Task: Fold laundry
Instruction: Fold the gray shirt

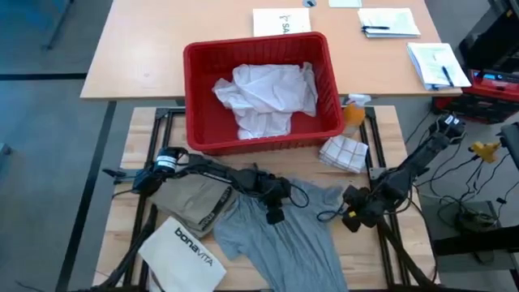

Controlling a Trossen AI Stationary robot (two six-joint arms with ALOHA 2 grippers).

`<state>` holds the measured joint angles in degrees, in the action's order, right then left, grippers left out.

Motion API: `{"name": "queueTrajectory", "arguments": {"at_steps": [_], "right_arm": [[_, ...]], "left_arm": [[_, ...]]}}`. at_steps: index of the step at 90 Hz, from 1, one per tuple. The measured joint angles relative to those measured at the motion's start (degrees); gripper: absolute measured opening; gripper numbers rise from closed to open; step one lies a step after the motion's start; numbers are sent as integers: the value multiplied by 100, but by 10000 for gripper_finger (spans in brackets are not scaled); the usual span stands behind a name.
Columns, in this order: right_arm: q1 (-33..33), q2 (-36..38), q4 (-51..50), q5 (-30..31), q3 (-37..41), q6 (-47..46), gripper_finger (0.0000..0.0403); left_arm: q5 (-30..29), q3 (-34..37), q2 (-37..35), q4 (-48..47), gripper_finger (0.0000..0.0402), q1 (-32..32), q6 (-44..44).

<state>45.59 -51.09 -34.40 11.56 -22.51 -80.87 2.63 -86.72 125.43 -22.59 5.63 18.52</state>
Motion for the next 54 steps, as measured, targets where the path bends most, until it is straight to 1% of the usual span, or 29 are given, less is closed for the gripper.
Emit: {"name": "queueTrajectory", "arguments": {"at_steps": [12, 18, 24, 34, 41, 46, 54], "right_arm": [[78, 223, 777, -11, -24, 476, 0], [101, 224, 947, -5, -24, 619, 0], [140, 141, 756, -45, -26, 643, 0], [178, -69, -89, -212, -21, 298, 0], [234, -160, -202, -383, -21, 232, 0], [275, -162, 151, -451, -21, 402, 0], [324, -160, 1208, -456, -21, 871, 0]], "left_arm": [[1, 8, 0, 21, 0, 0, 0], [-1, 9, 0, 29, 0, 0, 0], [0, 11, 0, 35, 0, 0, 0], [0, 11, 0, 36, 0, 0, 0], [0, 11, -4, 35, 0, 0, 0], [6, 11, -9, 37, 0, 2, 0], [44, 11, -9, 39, 0, 0, 0]]}}
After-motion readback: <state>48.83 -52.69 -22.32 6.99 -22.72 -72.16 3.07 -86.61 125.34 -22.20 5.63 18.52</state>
